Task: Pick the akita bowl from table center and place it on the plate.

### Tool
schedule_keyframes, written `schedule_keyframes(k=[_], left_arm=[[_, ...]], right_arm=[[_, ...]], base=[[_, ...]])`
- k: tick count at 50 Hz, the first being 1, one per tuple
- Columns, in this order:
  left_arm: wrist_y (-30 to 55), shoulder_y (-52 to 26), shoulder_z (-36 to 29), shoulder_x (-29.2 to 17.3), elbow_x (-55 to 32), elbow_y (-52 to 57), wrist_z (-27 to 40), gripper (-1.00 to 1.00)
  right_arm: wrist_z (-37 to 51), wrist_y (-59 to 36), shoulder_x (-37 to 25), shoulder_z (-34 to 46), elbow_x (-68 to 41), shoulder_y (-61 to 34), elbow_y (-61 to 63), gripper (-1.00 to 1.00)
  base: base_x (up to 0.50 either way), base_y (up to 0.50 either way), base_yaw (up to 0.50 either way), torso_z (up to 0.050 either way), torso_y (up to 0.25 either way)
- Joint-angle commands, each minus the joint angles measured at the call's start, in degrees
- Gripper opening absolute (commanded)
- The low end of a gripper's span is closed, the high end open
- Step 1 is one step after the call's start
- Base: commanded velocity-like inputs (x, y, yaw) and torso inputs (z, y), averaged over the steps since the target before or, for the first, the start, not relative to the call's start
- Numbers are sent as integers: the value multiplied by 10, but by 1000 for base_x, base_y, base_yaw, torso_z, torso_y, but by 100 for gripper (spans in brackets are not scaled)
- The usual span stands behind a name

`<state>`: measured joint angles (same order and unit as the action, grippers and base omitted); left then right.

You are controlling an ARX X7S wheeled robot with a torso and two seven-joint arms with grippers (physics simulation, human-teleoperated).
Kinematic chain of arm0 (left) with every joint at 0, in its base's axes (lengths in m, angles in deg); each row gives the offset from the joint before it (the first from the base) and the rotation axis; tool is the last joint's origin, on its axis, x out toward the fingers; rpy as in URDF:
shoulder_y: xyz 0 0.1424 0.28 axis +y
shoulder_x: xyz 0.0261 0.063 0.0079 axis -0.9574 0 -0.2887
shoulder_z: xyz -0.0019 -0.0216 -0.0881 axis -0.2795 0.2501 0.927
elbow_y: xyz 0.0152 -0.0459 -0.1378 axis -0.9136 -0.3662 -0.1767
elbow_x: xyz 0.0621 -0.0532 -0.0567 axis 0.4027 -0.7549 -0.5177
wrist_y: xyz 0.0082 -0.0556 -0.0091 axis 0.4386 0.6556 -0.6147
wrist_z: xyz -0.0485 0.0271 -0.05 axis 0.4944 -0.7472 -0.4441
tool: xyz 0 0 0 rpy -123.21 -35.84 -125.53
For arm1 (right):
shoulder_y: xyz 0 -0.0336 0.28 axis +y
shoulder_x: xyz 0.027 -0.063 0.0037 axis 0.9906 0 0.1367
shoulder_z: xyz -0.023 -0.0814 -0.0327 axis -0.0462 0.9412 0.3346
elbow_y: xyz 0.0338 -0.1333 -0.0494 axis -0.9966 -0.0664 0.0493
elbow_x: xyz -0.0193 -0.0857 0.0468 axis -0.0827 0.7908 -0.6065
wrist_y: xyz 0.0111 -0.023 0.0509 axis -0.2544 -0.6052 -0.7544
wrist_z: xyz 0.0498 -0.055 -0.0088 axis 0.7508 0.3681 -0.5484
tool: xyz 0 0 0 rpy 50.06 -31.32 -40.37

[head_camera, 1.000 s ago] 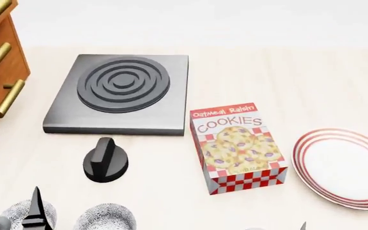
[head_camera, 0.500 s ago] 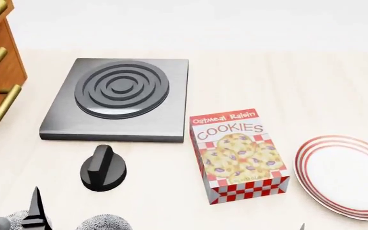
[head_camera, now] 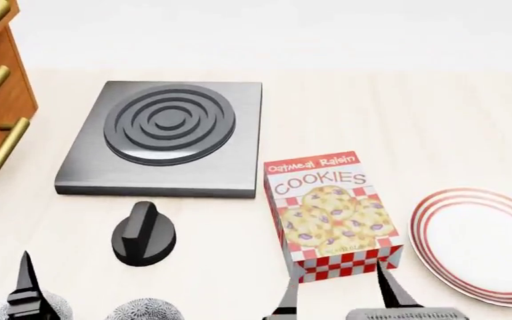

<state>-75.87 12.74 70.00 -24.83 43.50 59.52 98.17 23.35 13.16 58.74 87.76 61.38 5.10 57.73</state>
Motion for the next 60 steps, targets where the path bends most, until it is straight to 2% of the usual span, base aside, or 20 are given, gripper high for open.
schedule_keyframes(k=[1, 5, 18, 33, 34, 37, 60], left_arm=[[10, -15, 36, -10, -23, -20, 20, 100], [-17, -3, 42, -18, -10, -28, 20, 100], [-9, -10, 46, -22, -22, -21, 26, 100], [-25, 8, 49, -23, -28, -23, 25, 100], [-24, 6, 55, -26, -34, -21, 25, 100], [-23, 5, 57, -26, -35, -24, 27, 100], [-22, 8, 49, -30, -40, -16, 32, 100]], right_arm=[[-60, -110, 2, 73, -37, -122, -42, 100], [-82, -137, 9, 81, -62, -151, -61, 100], [-161, -214, 31, 73, -167, -211, -160, 100], [-206, -249, 41, 89, -207, -253, -230, 100], [-248, -252, 59, 103, -207, -298, -316, 100], [-254, -240, 60, 107, -201, -305, -368, 100], [-256, -232, 61, 122, -209, -311, -405, 100]], base=[[0, 0, 0, 0, 0], [0, 0, 0, 0, 0], [0, 0, 0, 0, 0], [0, 0, 0, 0, 0], [0, 0, 0, 0, 0], [0, 0, 0, 0, 0], [0, 0, 0, 0, 0]])
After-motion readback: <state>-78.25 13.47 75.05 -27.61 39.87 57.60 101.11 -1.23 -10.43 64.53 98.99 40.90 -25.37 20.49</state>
